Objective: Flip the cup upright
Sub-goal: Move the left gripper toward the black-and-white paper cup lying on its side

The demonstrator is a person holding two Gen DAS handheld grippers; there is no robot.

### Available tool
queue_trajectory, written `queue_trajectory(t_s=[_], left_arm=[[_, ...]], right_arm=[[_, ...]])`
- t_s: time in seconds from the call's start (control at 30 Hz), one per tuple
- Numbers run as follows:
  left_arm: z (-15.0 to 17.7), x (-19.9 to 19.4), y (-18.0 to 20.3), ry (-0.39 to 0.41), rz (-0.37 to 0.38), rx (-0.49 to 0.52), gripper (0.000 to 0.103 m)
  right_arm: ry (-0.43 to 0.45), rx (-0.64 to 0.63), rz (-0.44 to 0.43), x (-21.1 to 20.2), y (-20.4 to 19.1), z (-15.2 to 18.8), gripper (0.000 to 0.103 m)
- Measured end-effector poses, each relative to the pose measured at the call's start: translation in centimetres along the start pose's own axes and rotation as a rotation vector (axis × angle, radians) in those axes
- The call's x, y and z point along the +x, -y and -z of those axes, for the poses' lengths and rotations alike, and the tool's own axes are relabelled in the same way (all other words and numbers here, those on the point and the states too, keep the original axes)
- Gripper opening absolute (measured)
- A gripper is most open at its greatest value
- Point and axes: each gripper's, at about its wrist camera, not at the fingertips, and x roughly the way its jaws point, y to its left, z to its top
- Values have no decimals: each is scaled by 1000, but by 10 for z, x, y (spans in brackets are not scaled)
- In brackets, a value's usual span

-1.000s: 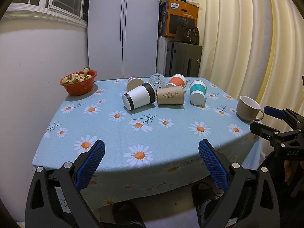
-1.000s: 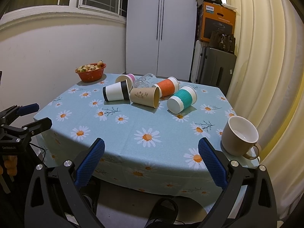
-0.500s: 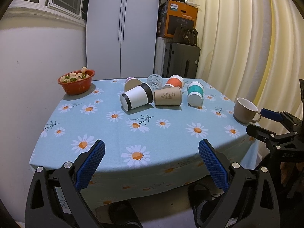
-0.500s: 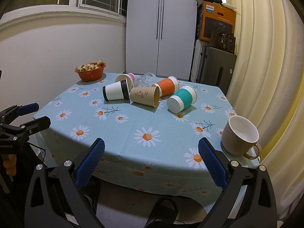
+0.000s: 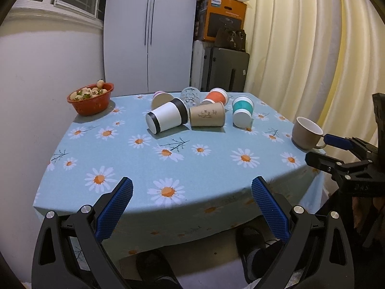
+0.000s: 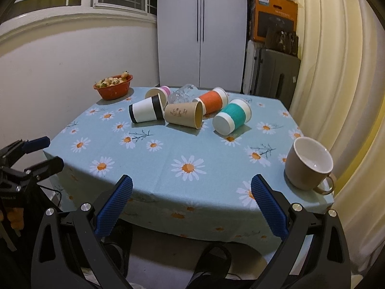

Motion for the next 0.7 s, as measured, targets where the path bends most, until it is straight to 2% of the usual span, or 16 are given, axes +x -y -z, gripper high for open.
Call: queue_trajectory(t_s=[0.13,0.23,0.7], left_arm=[[-6,5,0,-36,35,8,97],[-15,14,-2,-76,63,23,97],[-106,111,-17,-279,27,384,97]], right_arm=[[-49,18,-22,10,1,-5,98],[-96,35,-70,19,2,-11,98],[-176,14,-217,84,3,-72,98]])
